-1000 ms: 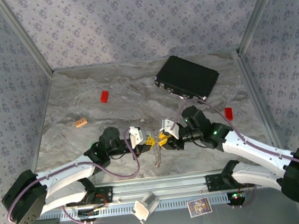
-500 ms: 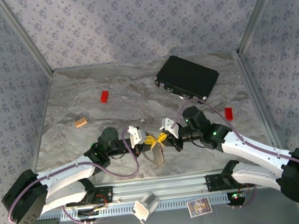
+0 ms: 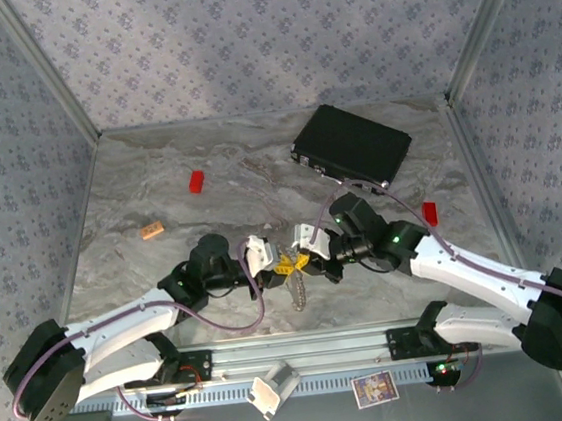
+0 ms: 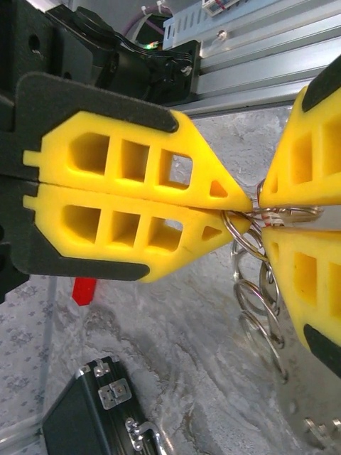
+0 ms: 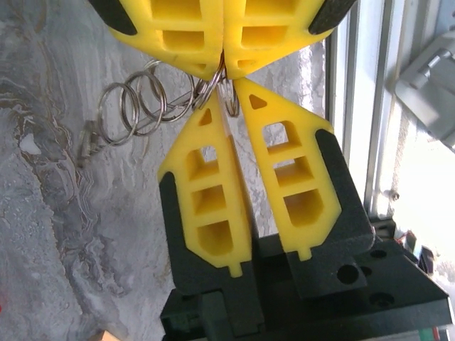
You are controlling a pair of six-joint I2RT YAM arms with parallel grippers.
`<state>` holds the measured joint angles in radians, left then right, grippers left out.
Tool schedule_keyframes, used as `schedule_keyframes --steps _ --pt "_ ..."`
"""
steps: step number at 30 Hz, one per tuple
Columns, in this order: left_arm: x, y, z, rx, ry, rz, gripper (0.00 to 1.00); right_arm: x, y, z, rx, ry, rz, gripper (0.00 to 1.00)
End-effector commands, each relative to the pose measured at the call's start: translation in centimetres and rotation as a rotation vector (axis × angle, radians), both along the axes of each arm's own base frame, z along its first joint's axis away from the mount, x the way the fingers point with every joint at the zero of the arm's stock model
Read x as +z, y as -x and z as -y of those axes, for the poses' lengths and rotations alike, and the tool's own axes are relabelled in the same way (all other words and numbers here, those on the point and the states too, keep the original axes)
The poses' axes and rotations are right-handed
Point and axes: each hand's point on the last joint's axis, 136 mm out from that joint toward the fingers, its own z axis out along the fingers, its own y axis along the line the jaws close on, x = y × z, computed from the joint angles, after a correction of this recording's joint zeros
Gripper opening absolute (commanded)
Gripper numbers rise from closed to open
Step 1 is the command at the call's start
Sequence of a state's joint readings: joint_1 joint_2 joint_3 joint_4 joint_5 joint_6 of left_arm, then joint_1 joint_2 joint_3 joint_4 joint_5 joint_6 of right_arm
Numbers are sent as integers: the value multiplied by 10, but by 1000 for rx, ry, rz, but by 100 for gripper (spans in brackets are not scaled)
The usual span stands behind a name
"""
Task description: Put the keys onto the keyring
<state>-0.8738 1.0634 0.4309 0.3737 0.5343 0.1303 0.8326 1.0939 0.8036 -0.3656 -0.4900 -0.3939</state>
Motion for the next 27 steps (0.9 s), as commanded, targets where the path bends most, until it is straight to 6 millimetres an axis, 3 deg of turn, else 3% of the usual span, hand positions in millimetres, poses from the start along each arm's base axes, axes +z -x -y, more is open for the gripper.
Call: schedule_keyframes --steps 1,3,9,10,11,12,14,20,27 --pt "5 -4 4 2 -19 23 13 7 11 -6 80 50 33 0" --pt "6 -4 3 -2 -22 26 0 8 13 -7 90 52 26 0" --pt "6 -5 1 18 -7 47 0 13 10 -7 53 -25 13 0" --pt "6 -5 0 23 -1 50 0 12 5 -6 19 -35 16 5" --pt "6 -5 -1 24 6 50 0 11 -1 -3 -15 -46 13 23" --pt "7 -4 0 20 13 49 0 11 -4 -2 -42 -59 12 35" --pt "10 -1 0 8 40 46 0 7 -14 5 -113 -93 -8 45" --pt "24 7 0 -23 132 60 0 -1 -2 10 -94 -163 -103 46" --pt "34 11 0 -42 175 74 0 -14 6 7 -55 -152 -155 37"
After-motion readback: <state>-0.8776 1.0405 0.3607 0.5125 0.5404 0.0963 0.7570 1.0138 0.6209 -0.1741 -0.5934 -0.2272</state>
